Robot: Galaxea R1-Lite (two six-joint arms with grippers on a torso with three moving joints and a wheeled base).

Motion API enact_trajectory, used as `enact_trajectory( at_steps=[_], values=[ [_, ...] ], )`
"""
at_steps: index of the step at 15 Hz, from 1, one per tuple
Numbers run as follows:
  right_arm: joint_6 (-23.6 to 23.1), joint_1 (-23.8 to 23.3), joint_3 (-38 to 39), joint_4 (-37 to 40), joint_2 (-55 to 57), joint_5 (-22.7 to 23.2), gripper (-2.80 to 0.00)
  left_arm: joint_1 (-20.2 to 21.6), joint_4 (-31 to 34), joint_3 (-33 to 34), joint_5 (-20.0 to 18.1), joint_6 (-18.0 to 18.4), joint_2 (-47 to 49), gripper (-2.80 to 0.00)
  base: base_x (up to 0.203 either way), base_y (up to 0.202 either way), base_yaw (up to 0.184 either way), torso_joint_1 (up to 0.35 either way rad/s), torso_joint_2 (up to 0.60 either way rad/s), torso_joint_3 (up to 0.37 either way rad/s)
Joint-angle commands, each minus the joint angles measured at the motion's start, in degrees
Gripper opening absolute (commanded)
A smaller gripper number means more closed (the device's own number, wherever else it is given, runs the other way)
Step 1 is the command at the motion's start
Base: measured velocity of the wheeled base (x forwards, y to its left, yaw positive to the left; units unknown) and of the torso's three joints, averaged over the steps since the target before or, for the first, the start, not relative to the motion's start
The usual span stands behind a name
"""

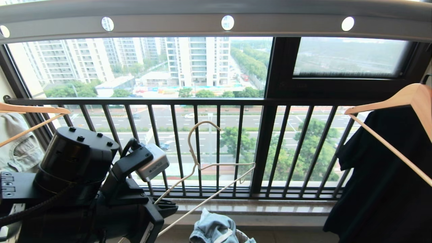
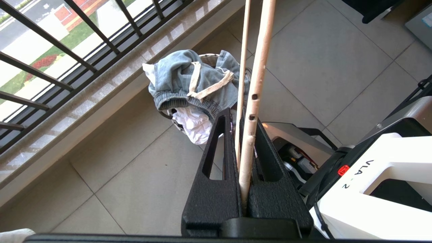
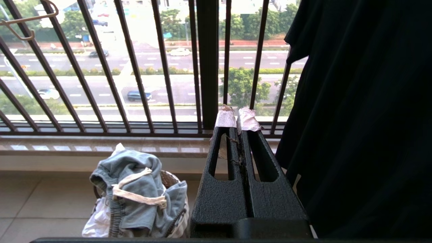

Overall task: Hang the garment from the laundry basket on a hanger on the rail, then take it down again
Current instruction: Pick up clothes from the basket

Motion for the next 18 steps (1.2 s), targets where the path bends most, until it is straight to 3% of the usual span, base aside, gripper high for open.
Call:
enact_trajectory(
  at_steps=[1, 7, 18],
  values=[
    [0.0, 0.0, 0.02, 0.01, -0.01, -0.01, -2.8, 0.0, 0.01, -0.01, -0.03, 0.08, -0.07, -2.8, 0.0, 0.0, 0.0, 0.0, 0.0, 0.0],
    [0.0, 0.0, 0.02, 0.1, -0.01, -0.01, -2.8, 0.0, -1.22, 0.34, -0.03, -0.01, -0.69, -2.8, 0.0, 0.0, 0.0, -0.034, 0.08, 0.043],
    [0.0, 0.0, 0.02, 0.03, -0.01, -0.01, -2.8, 0.0, -3.85, 1.57, -0.06, -0.01, -0.51, -2.8, 0.0, 0.0, 0.0, -0.131, 0.28, 0.153]
  ],
)
